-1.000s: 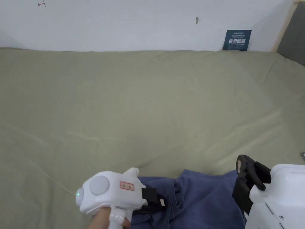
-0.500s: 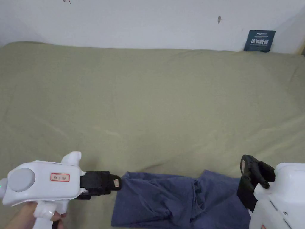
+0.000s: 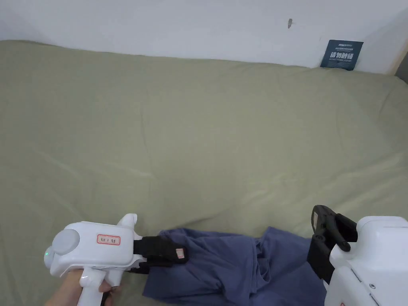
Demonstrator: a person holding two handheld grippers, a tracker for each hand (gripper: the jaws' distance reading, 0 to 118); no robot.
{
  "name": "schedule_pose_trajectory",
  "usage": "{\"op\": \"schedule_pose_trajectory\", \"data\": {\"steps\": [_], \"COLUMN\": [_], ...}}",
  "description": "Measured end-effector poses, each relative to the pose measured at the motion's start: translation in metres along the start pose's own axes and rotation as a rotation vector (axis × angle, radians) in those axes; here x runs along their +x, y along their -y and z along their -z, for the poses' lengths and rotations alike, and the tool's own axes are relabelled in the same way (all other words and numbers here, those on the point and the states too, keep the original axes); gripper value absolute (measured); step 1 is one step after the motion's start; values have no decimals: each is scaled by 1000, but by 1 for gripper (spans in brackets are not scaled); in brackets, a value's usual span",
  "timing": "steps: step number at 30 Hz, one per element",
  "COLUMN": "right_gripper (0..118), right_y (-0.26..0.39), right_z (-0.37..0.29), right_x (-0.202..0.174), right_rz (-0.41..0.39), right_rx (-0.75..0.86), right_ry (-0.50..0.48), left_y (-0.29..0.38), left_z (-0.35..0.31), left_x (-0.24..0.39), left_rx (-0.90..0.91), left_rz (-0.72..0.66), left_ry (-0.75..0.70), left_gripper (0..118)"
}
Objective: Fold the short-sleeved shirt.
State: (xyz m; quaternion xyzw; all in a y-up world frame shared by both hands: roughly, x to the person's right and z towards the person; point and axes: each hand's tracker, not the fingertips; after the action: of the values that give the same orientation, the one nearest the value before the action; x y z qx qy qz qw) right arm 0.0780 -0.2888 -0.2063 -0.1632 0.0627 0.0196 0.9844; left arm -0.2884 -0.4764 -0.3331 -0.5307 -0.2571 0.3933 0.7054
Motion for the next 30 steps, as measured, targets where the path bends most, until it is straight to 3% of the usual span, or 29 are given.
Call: {"op": "schedule_pose_trajectory", "data": {"steps": [7,14,18,21,30], "right_gripper": [1,1,1,1,1], "right_y": [-5,-14,-19,-20,-17], "right_z": [-6,-13,-12,-12,-21], "right_x": [1,-1,-6,-11,-9], "right_rz": [-3,5,9,11,13], "right_rx": [17,59,81,85,95], "right_ry": [1,-11,-31,-42,-62], "left_y": [0,16,26,26,27], "left_z": [-43,-175,-232,-229,-141], "left_x": [3,2,17,41,137], "left_rx": [55,245,318,290,223], "left_rz": [-3,-27,2,34,177], "left_ry": [-12,-224,-436,-574,-652], "left_gripper": [15,15,15,15,15]}}
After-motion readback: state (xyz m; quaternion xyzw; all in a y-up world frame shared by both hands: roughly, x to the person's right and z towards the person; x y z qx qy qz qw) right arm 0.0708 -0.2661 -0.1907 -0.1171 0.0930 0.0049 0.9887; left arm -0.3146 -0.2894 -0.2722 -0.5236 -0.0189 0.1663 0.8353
